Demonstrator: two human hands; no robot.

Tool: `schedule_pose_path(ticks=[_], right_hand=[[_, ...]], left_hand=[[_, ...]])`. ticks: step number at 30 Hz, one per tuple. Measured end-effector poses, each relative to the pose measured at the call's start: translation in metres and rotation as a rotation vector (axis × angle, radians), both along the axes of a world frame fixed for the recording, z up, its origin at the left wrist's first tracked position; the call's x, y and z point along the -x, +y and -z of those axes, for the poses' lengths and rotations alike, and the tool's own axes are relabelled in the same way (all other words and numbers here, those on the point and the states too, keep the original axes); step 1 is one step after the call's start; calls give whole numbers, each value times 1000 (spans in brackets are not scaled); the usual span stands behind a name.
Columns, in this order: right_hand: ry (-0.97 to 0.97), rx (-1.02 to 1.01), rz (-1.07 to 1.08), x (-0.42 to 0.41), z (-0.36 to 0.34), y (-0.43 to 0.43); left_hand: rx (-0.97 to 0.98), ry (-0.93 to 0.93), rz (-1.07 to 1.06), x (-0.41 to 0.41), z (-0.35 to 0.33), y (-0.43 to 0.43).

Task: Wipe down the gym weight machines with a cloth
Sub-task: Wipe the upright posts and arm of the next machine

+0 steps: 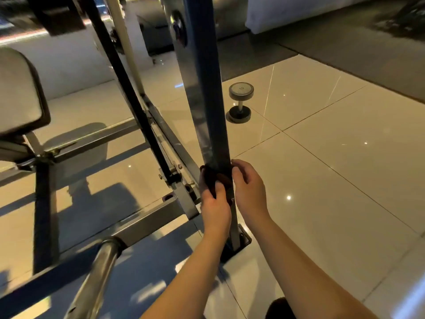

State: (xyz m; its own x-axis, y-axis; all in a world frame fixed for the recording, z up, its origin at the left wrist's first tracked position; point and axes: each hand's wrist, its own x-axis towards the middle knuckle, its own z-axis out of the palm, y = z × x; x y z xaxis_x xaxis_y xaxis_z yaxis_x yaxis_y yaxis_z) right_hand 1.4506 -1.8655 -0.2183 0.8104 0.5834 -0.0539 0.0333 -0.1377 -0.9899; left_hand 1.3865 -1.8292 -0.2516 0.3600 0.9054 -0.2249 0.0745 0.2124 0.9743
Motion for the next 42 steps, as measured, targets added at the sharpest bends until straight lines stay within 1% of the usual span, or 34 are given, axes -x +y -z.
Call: schedule_pose_path(ticks=[2,5,7,10,12,14,17,20,22,24,26,28,29,31,34,36,38,40,42], right_hand=[[4,-25,7,-1,-44,12],[19,-46,30,0,-108,20],[53,-44,36,1,-148,20],[184,-92,38,1,-206,18],[264,-108,0,2,-245,15],[268,-87,-60,3,-284,10],[210,-41,-111,4,-343,-7],[202,-8,-132,5,-404,-30],[216,0,-140,7,-441,-44],[204,20,-146,6,-472,-56],[191,10,-152,1,-497,-61],[198,0,-163,-6,-517,-60],[201,-4,-174,-10,-525,-57],[191,-7,-198,-19,-540,-47],[202,-43,-248,-40,-556,-26],[207,-65,-285,-53,-566,-12],[165,-52,-347,-63,-575,0],[117,-24,-418,-71,-582,11],[15,-5,-453,-80,-590,24]], left_hand=[[-47,-12,-31,-3,-48,9],[-64,44,-32,-8,-120,13],[-110,61,-55,-9,-167,14],[-153,116,-68,-11,-231,18],[-169,142,-62,-9,-269,18],[-188,144,-50,-5,-303,16],[-186,136,-55,-2,-357,7],[-141,112,-81,-2,-414,-14],[-65,89,-98,-1,-451,-30],[23,17,-69,4,-485,-45],[76,-98,-34,8,-516,-57],[86,-176,-6,11,-542,-62],[66,-174,8,13,-549,-60],[0,-112,25,13,-561,-49],[-114,-63,-9,9,-574,-26],[-175,-89,-62,2,-587,-13],[-209,-112,-146,-6,-598,-2],[-275,-66,-209,-13,-609,5],[-387,6,-288,-18,-616,14]])
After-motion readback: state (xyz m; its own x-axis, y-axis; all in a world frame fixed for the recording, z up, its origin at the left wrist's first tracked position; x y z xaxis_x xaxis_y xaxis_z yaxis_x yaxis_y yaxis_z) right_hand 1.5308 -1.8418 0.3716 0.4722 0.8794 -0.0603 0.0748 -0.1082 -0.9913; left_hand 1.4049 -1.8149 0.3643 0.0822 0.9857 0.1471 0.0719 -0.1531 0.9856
